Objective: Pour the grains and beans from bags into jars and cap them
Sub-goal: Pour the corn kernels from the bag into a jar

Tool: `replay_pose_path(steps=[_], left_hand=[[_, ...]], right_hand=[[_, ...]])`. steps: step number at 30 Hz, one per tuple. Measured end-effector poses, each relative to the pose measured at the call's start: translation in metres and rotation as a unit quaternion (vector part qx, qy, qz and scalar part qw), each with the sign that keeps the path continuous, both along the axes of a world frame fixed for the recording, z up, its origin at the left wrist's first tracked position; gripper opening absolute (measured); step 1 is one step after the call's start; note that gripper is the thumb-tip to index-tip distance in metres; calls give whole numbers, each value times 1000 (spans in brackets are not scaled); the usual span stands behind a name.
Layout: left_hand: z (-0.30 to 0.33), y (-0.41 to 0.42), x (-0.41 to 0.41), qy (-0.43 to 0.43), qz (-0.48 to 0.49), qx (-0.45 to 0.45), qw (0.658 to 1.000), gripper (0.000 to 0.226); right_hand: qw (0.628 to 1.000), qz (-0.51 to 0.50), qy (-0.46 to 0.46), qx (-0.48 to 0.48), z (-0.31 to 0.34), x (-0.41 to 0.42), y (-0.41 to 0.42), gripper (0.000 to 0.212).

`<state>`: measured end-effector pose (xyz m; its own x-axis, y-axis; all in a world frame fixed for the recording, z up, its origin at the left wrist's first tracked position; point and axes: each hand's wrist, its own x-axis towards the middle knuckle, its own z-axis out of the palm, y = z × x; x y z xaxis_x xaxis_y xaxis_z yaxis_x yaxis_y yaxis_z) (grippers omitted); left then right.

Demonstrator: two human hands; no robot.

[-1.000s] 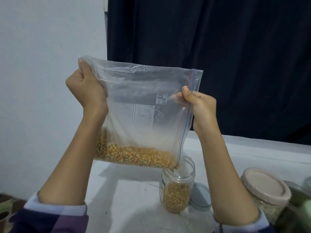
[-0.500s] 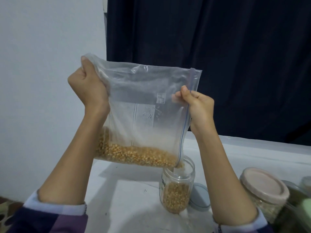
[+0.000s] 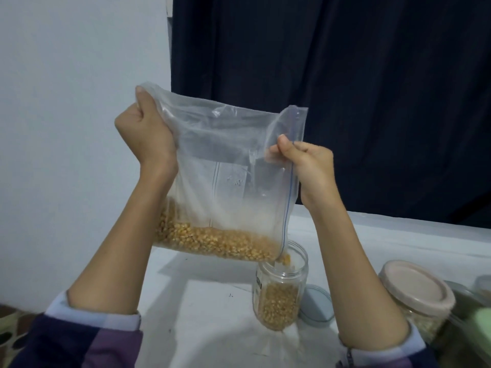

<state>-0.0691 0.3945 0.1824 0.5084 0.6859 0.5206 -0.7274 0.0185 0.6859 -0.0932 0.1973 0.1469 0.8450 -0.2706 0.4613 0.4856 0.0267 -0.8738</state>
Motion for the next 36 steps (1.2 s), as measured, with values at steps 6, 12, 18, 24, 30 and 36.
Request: replay_pose_path(steps=[6,12,18,24,30,36], left_hand=[[1,-1,2,-3,4,5,1000,53],[2,-1,6,-9,8,-4,1000,54],[4,-1,8,-14,11,2,1000,54],[10,1,12,-20,15,5,1000,54],[17,6,15,-29,24,2,999,54],[30,8,16,-38,34,10,999,55]], right_hand=[[1000,-8,1,2,-3,0,-1,22],[1000,5,-6,30,-2,1,-1,22],[996,18,3,88,-1,4,-2,23],[995,12,-9,99,4,4,-4,21],[995,24,-19,91,9,4,-3,18],[994,14,-34,104,14,2,3,18]])
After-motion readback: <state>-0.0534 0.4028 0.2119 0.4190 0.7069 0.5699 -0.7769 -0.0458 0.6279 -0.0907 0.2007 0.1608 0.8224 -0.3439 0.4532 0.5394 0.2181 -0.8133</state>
